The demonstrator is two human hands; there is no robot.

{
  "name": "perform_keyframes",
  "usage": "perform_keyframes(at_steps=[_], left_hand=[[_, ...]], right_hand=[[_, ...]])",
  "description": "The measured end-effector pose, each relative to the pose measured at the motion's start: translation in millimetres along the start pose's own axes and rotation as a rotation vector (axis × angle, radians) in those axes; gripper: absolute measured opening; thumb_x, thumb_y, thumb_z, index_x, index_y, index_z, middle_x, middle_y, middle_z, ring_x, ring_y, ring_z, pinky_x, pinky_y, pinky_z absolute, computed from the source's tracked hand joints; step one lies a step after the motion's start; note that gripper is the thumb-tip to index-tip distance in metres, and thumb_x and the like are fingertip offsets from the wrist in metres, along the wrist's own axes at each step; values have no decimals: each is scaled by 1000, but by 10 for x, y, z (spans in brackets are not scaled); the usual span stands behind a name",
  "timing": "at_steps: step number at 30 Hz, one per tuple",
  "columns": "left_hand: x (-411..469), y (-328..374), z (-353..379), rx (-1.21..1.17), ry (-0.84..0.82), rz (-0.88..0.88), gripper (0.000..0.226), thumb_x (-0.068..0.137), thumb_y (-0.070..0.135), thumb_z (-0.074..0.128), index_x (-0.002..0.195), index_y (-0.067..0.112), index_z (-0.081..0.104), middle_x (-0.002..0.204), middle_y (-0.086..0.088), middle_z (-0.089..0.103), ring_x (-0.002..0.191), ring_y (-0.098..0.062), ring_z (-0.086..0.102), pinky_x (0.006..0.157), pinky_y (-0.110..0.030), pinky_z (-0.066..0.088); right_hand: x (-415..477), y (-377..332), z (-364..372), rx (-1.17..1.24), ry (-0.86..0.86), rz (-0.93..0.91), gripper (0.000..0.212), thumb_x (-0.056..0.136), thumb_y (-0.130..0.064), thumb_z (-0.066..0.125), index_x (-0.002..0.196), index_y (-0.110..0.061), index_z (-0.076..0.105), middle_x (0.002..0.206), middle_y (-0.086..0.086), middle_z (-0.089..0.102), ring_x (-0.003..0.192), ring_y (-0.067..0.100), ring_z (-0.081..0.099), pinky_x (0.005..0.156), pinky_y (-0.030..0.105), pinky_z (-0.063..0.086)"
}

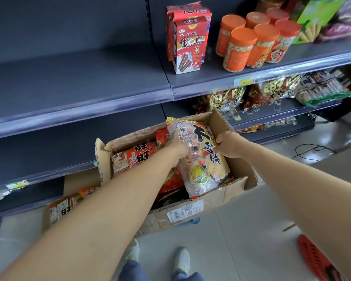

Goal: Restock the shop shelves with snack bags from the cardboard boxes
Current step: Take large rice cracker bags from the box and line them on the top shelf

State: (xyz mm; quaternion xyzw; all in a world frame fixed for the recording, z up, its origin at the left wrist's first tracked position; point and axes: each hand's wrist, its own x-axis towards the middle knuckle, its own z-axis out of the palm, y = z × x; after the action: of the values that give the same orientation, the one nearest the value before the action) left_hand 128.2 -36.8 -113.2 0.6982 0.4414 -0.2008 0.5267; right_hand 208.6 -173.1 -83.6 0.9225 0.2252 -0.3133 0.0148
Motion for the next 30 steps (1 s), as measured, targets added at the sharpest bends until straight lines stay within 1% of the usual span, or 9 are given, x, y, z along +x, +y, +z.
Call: perform_keyframes(at_steps=[2, 5, 10, 15, 18, 22, 25, 28, 30], left_hand=[[-21, -8, -46, -54, 22, 0, 72, 75, -3, 71, 138, 14, 42, 131, -15, 54, 111, -33, 59, 87, -42, 55], [-75, 15, -197, -79, 42, 51, 57, 73, -7, 73, 125, 2, 51, 121, -16, 59, 107, -33, 60, 87, -41, 53], [-315, 180, -613, -72, 70, 200, 47, 75, -6, 72, 116, 4, 52, 114, -14, 61, 104, -31, 62, 81, -36, 52], [-793, 415, -1188, -86, 113, 333, 46, 76, -1, 71, 116, 2, 48, 118, -12, 61, 99, -27, 61, 76, -35, 50], [-1160, 557, -1527, -110, 180, 428, 34, 84, -2, 65, 108, 9, 42, 113, -12, 56, 91, -24, 58, 75, -37, 51], [-1640, 748, -1938, -137, 364, 573, 31, 86, 2, 63, 106, 11, 41, 117, -14, 57, 100, -24, 57, 73, -33, 50], [-1935, 865, -2255, -153, 504, 636, 31, 87, 5, 62, 111, 11, 42, 118, -12, 57, 107, -26, 58, 85, -39, 52], [-2161, 979, -2600, -160, 649, 708, 27, 88, 6, 60, 111, 11, 45, 111, -8, 54, 97, -22, 55, 70, -32, 48], [-2278, 1084, -2851, -166, 747, 755, 24, 89, 5, 58, 110, 11, 47, 107, -5, 53, 95, -21, 52, 71, -32, 48]], right_hand=[[15, 27, 1, 41, -1, 15, 28, 95, -29, 51, 97, -2, 54, 92, 11, 53, 86, 25, 48, 59, 28, 37], [20, 37, 34, 248, -40, 55, 40, 96, -34, 48, 110, 2, 59, 82, 6, 52, 87, 23, 47, 72, 30, 38], [-72, -82, -72, 753, -132, 130, 64, 89, -54, 52, 136, -12, 43, 137, 7, 49, 123, 27, 46, 101, 41, 41], [-250, -242, -475, 1016, -236, -45, 90, 75, -62, 64, 146, -18, 30, 134, -1, 52, 130, 27, 41, 112, 48, 31], [-419, -465, -793, 1062, -135, -137, 65, 80, -55, 64, 128, -17, 43, 113, -4, 55, 106, 22, 55, 93, 37, 45], [-644, -855, -1297, 1053, 108, -301, 86, 61, -66, 74, 129, -20, 49, 115, -1, 67, 100, 21, 66, 88, 40, 53], [-869, -1179, -1682, 1050, 256, -390, 86, 69, -58, 74, 133, -11, 41, 120, 3, 63, 104, 22, 63, 73, 30, 53], [-991, -1544, -2056, 1081, 362, -461, 83, 71, -52, 76, 133, -11, 39, 120, 3, 60, 102, 20, 62, 64, 23, 49], [-1082, -1822, -2257, 1098, 423, -529, 97, 56, -64, 79, 131, -14, 42, 118, 0, 62, 100, 19, 63, 70, 26, 54]])
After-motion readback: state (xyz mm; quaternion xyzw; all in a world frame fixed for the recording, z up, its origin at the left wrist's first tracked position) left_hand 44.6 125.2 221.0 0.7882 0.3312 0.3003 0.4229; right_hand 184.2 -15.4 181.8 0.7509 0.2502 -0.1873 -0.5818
